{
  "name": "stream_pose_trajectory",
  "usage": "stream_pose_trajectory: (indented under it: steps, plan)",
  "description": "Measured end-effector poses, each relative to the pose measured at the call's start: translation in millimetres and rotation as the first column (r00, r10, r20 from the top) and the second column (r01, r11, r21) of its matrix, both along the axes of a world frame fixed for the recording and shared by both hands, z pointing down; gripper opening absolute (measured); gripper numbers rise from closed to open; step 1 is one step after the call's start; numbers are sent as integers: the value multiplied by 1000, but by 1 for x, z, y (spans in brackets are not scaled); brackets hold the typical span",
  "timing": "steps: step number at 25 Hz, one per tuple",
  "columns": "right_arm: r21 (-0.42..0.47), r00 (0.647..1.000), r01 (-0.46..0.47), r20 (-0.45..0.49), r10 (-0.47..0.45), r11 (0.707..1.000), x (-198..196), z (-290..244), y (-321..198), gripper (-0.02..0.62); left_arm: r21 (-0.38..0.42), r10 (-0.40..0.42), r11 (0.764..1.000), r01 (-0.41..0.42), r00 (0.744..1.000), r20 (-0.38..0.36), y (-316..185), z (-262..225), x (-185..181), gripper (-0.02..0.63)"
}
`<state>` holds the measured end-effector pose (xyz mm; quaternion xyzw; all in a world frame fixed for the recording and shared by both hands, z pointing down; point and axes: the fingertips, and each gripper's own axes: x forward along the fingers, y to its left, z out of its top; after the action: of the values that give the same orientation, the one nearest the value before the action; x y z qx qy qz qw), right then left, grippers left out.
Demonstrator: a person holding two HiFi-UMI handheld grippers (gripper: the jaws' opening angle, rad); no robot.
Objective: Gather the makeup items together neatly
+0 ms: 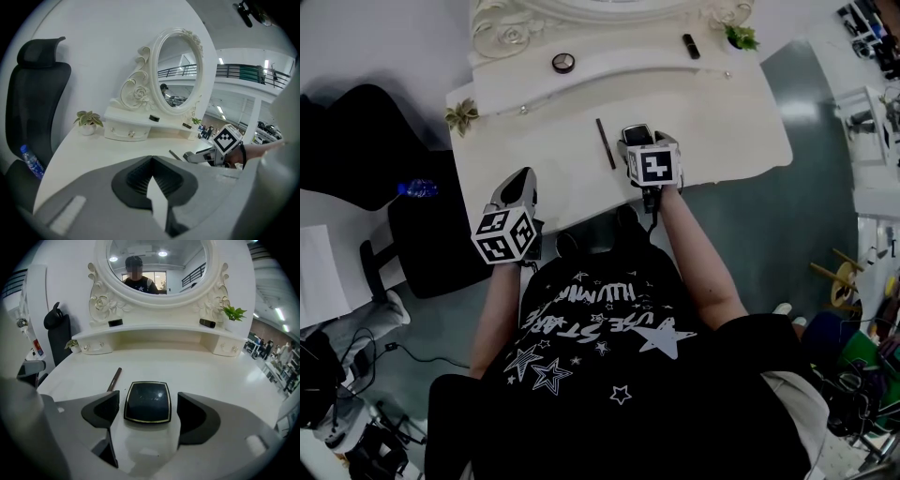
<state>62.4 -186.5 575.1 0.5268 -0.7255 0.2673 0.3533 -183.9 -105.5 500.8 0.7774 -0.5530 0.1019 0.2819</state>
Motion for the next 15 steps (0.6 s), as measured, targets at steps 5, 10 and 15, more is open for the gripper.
stream_pose_trajectory:
  steps: [5,10,15]
  plan:
    - [61,999,29,26,-31,998,-7,-28,-16,449,9,-34,999,34,999,-11,-3,-2,-7,2]
    - [146,994,76,66,-87,986,-31,-60,-40,465,26,-74,997,75,997,-24,-5,-8,-16,2]
    - [222,982,149,80,-170,964,-72,-89,-63,466,50,-123,991,125,992,-24,-8,-13,-34,2]
